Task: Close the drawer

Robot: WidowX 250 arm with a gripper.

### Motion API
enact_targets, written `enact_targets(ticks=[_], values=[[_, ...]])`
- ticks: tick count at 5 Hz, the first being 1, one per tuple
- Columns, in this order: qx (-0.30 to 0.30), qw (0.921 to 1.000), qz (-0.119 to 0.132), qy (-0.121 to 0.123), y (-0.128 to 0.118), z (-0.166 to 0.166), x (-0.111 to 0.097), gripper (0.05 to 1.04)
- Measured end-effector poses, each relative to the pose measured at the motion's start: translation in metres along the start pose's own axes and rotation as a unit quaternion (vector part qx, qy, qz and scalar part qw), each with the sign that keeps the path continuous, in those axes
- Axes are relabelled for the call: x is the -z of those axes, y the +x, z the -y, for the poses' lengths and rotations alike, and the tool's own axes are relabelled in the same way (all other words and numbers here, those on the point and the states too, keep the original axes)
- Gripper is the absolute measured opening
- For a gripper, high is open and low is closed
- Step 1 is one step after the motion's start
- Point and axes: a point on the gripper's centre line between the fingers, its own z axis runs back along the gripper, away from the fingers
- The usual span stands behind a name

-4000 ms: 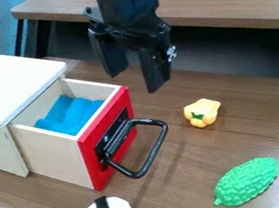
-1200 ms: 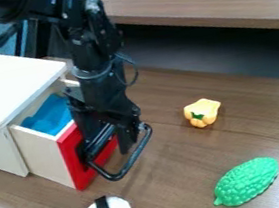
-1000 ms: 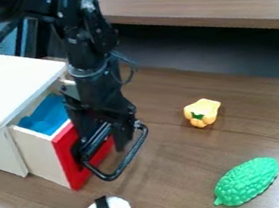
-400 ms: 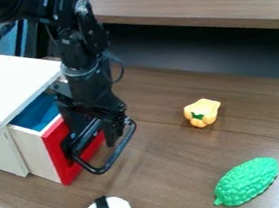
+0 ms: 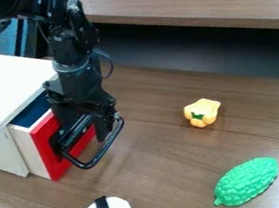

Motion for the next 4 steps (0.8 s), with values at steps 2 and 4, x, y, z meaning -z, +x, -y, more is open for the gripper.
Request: enact_targets(ticks=[2,4], values=[[-0.012,0.9999,-0.001,0.005,0.001,-0.01,-0.001,0.999],[-0.026,0.9994,-0.009,0.022,-0.004,-0.028,0.0,0.999]])
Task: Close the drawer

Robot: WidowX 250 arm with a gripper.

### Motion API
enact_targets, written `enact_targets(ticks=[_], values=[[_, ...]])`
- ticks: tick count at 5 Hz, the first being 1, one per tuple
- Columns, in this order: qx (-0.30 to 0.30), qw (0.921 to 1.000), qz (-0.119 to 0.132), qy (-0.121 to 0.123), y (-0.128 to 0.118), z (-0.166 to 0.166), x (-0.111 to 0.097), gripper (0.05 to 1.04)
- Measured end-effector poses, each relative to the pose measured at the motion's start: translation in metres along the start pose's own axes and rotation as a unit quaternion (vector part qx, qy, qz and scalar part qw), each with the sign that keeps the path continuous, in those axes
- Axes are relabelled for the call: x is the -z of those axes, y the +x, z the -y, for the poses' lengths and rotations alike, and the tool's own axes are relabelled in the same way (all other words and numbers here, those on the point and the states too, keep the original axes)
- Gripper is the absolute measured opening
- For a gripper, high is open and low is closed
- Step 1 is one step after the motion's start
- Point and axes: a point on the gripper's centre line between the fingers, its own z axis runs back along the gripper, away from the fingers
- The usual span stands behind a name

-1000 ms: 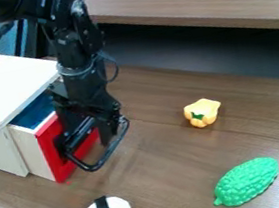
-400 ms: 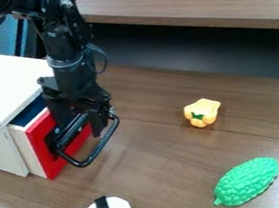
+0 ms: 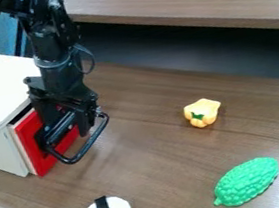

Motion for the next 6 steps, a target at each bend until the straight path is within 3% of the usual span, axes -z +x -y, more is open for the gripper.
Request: enact_targets(ticks=[3,4,5,6], values=[[-0.004,0.9992,-0.016,0.037,-0.006,-0.019,0.001,0.999],[-0.005,0.9995,-0.014,0.029,-0.005,-0.014,0.002,0.999],[0.022,0.9997,0.0,-0.008,0.002,0.013,0.0,0.998],[0.062,0.9957,0.006,-0.069,0.005,0.052,-0.005,0.998]])
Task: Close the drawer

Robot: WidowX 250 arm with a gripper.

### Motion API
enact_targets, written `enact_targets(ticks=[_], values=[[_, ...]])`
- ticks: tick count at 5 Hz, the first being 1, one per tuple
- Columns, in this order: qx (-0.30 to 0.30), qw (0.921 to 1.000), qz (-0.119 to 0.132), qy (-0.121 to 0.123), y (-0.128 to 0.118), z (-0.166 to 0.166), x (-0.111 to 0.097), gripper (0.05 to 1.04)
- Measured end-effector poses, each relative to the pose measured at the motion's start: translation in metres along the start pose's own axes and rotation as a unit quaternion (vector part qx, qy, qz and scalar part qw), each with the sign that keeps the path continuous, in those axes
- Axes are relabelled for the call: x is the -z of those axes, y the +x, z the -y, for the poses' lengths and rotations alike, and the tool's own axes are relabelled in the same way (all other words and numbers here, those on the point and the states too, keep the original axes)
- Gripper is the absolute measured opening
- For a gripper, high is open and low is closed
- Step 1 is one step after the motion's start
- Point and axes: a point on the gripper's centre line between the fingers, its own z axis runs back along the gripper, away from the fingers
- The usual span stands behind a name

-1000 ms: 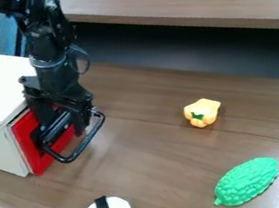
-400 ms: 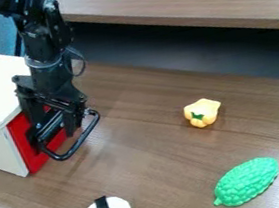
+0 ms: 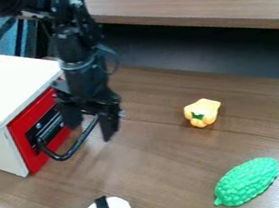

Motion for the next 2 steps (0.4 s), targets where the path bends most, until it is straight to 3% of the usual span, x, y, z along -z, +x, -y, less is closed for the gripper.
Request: enact_targets(ticks=[1,2], values=[[0.034,0.9985,0.006,-0.043,0.004,0.031,-0.012,0.998],[0.065,0.9956,0.009,-0.067,0.016,0.056,-0.032,0.998]])
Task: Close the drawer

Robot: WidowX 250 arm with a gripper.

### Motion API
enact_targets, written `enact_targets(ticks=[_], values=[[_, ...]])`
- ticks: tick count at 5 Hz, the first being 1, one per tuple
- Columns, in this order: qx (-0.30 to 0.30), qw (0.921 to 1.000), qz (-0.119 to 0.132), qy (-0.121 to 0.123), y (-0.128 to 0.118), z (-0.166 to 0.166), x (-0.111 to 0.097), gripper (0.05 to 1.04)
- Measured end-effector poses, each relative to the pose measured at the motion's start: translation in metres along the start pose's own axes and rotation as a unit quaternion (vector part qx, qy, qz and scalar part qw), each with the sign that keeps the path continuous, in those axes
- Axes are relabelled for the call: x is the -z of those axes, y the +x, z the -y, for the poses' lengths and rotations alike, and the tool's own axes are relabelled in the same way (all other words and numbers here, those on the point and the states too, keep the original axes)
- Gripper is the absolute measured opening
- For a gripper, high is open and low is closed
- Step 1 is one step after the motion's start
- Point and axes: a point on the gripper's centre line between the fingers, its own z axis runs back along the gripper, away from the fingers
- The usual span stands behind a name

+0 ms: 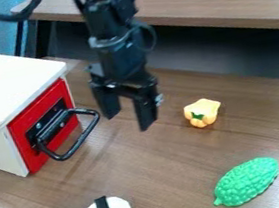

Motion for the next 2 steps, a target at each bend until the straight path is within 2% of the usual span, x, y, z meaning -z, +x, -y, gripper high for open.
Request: enact_targets(ticks=[1,2], values=[[0.03,0.9995,0.001,-0.004,0.012,0.018,-0.017,0.998],[0.05,0.9986,0.014,-0.002,0.024,0.033,-0.03,0.998]])
